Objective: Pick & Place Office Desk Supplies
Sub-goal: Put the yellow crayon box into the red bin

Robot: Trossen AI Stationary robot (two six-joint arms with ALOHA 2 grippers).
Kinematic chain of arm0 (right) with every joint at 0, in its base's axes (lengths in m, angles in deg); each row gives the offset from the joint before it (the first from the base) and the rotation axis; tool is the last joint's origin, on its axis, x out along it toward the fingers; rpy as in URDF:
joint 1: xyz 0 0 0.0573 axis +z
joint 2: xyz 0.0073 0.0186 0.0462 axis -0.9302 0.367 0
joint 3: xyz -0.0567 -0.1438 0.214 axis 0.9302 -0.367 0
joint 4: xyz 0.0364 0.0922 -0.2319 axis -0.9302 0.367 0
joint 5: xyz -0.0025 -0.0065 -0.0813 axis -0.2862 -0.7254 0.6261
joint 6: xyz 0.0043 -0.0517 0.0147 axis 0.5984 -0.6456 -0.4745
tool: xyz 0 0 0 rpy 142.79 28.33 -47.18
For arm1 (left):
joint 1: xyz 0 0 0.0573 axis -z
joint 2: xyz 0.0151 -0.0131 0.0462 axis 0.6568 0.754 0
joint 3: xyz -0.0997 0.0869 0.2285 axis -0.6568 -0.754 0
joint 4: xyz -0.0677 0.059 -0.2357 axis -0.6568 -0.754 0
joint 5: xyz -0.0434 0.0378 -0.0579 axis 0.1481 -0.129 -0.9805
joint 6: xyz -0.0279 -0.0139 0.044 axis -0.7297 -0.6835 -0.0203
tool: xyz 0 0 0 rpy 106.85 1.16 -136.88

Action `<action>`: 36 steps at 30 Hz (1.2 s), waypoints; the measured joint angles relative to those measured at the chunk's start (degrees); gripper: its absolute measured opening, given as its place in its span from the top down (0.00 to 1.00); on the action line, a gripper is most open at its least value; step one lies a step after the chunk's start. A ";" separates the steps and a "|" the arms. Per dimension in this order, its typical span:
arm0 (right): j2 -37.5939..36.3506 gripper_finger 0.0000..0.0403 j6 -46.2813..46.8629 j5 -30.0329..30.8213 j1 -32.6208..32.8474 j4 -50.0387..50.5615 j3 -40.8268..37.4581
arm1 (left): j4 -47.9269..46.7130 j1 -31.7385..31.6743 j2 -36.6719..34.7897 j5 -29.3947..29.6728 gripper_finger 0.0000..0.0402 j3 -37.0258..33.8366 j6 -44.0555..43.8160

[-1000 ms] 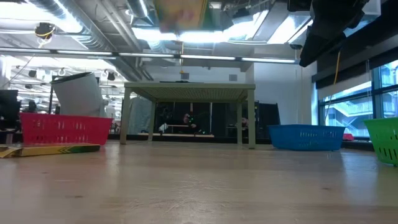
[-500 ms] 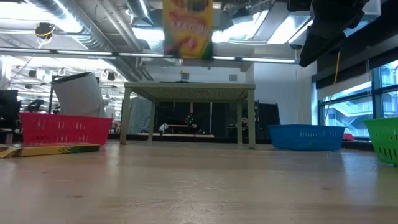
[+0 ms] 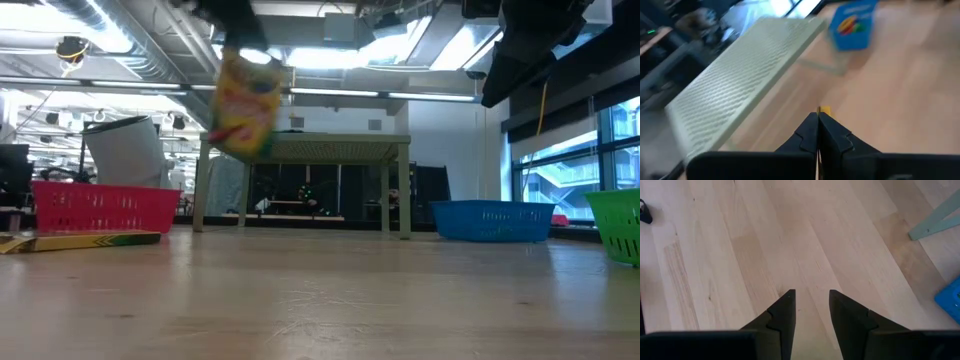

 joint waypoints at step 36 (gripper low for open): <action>-0.02 0.70 -0.01 0.00 0.01 -0.65 0.00 | -33.03 0.40 -8.28 -5.83 1.00 -27.84 -65.09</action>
